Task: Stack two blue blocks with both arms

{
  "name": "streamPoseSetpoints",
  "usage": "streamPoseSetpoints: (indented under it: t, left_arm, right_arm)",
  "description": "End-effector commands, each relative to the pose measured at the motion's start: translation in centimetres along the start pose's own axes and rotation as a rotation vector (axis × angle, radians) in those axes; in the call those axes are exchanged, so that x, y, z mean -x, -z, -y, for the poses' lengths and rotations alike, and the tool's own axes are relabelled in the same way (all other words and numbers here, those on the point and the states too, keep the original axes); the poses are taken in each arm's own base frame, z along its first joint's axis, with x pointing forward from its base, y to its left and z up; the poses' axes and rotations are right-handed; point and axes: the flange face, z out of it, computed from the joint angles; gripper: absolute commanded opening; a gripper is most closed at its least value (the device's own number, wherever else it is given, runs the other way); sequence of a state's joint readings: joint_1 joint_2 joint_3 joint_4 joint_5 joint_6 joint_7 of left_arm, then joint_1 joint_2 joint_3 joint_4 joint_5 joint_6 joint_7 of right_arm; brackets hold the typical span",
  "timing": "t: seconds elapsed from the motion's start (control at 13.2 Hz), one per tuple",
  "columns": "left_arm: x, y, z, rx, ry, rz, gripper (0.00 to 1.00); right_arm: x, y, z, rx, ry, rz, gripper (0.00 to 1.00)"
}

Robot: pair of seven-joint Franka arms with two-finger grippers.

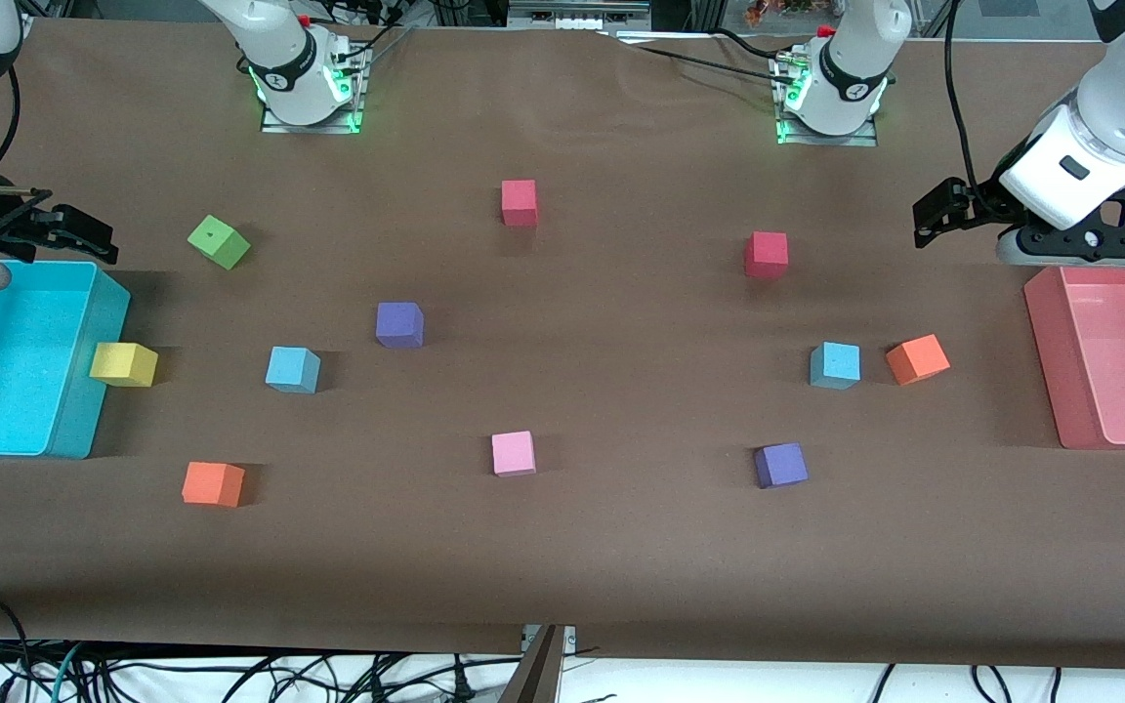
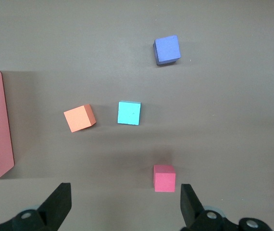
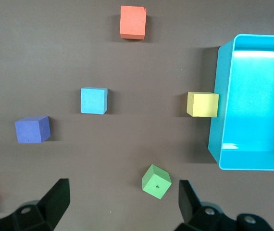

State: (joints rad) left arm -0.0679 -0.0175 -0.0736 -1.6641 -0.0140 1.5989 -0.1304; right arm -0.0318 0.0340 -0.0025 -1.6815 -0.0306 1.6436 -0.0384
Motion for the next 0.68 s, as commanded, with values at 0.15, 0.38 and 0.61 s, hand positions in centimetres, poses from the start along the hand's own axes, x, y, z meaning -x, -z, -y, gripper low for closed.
streamPoseSetpoints:
  t: [0.15,0.38,0.61]
  left_arm:
    - [0.4,0.5,-0.1,-0.027,0.001,-0.001,1.0]
    - [0.5,0.5,-0.2,-0.028,0.0,0.002,1.0]
    - [0.6,0.6,-0.4,-0.028,-0.005,0.001,1.0]
  right_arm:
    - [-1.7,-3.4,3.4,0.002,0.059,0.057,1.0]
    - [-4.4,-8.9,6.6,-0.003,0.098,0.1,1.0]
    - [-7.0,-15.0,9.4,-0.004,0.134,0.11,1.0]
